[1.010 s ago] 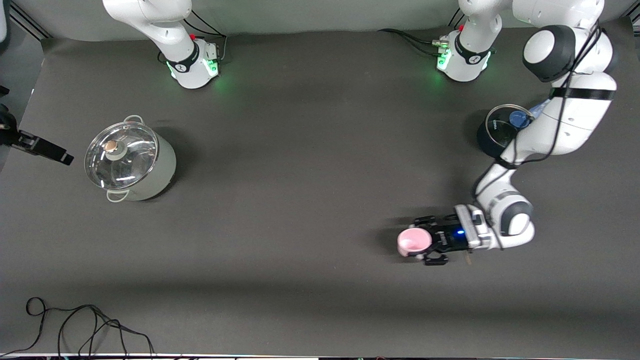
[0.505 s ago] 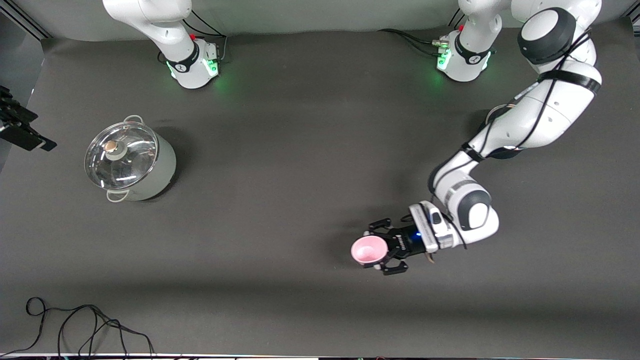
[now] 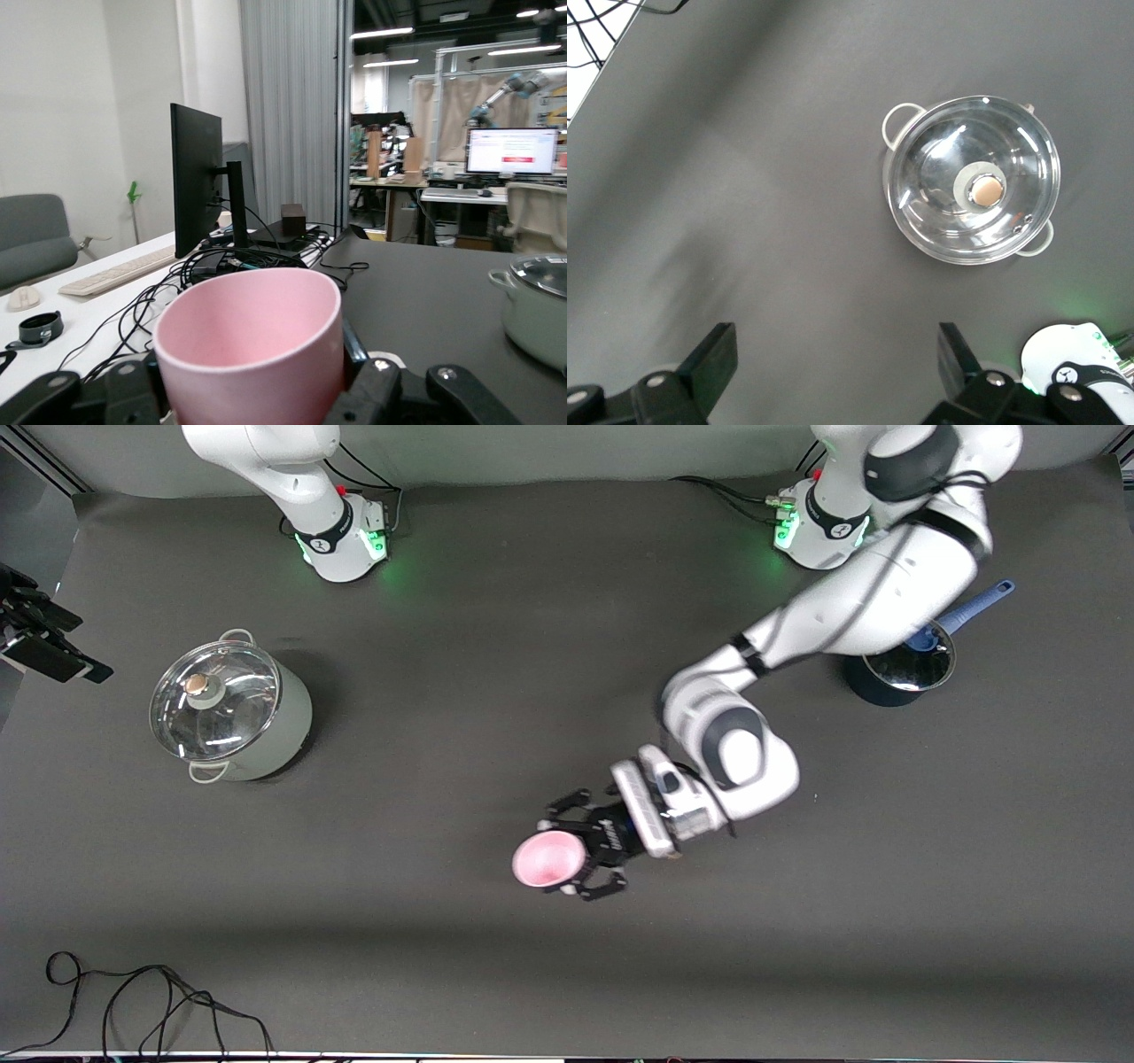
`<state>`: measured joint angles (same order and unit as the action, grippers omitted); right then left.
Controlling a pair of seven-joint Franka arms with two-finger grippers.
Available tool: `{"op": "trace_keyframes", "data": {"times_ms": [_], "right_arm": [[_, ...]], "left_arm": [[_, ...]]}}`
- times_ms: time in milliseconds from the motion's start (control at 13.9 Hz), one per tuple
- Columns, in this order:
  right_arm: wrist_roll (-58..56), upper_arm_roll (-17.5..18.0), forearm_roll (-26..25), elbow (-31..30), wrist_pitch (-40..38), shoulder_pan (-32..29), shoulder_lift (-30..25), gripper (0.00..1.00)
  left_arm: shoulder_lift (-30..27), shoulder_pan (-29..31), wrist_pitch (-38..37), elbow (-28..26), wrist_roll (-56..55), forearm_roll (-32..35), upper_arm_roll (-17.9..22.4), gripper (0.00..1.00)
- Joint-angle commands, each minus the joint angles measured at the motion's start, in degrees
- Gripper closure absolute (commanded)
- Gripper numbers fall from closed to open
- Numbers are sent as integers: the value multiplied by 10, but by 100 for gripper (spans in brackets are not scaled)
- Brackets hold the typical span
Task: Transfer pink cup from left to right arm
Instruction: 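Lift the pink cup and carry it toward the right gripper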
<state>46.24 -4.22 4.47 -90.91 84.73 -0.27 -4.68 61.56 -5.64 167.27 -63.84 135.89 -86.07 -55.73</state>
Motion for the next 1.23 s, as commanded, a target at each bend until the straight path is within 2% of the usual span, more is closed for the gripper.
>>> {"op": "trace_keyframes", "data": {"times_ms": [0, 361, 721, 938, 1154], "right_arm": [[15, 0, 10, 14, -6, 20, 5, 0], [16, 0, 14, 17, -2, 40, 12, 0], [21, 6, 18, 21, 0, 43, 20, 0], [40, 10, 16, 67, -7, 63, 55, 0], [58, 9, 7, 154, -61, 98, 112, 0]], "left_arm": [[5, -126, 101, 126, -84, -7, 28, 100], [4, -248, 196, 210, -127, -6, 38, 100], [-9, -303, 241, 231, -136, -5, 47, 100], [-14, -318, 256, 231, -138, -5, 47, 100], [-21, -324, 263, 231, -154, -4, 48, 100]]}}
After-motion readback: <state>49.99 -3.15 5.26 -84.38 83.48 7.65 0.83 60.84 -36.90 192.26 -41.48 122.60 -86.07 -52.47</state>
